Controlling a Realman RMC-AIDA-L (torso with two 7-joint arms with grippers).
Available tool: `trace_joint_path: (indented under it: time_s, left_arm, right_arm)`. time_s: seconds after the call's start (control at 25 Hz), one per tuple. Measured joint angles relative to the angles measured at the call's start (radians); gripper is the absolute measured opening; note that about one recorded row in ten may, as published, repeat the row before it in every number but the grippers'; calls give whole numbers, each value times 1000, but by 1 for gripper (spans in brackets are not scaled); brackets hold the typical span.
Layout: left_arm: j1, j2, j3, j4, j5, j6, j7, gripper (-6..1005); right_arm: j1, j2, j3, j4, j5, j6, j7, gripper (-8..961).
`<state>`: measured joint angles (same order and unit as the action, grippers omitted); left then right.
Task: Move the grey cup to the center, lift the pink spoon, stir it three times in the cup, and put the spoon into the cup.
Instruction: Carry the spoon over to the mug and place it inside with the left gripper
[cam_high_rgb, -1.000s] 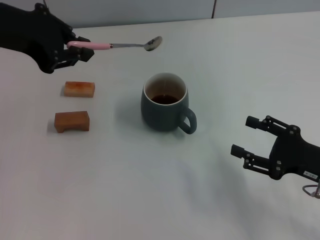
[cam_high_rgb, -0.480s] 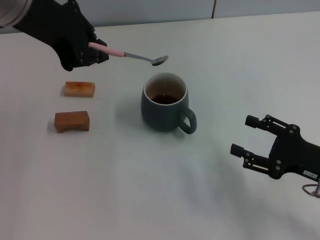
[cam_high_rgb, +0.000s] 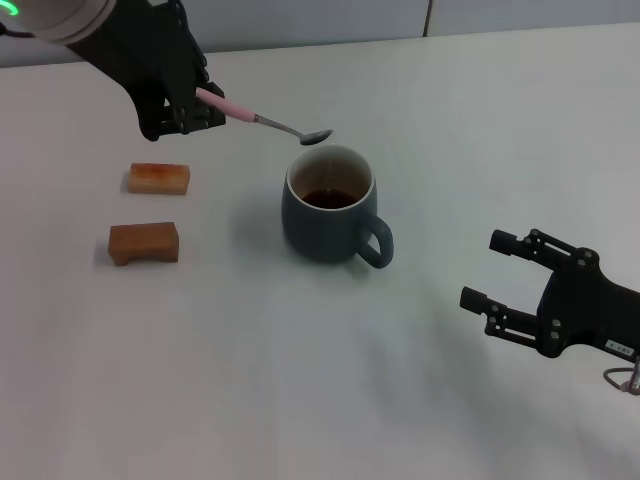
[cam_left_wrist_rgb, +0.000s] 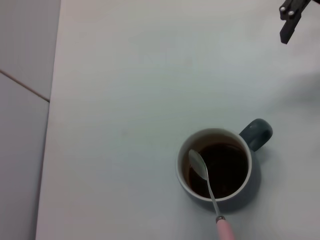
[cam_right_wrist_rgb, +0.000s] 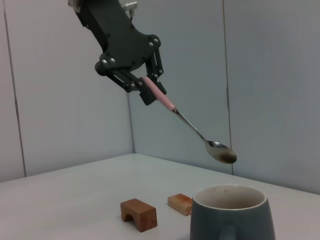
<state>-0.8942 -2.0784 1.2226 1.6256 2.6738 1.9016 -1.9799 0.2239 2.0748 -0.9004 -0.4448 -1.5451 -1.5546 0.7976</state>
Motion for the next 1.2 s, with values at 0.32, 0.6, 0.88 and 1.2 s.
trace_joint_path:
  time_s: [0.32,0.6,0.88,1.2]
  left_arm:
    - [-26,0,88,-12,44,2,-21,131]
    - [-31,0,118,-18,60,2,-22,132]
    - [-49,0,158,-39,65,-7,-21,132]
    - [-83,-1,215,-86,79,-39,-24,132]
  right_arm:
    - [0,-1,0,0,-2,2,0,787]
    - [-2,-1,0,-1,-1,-4,-11,787]
    - [0,0,0,0,0,-5,-12,786]
    - [0,2,0,2,0,-5,-12,787]
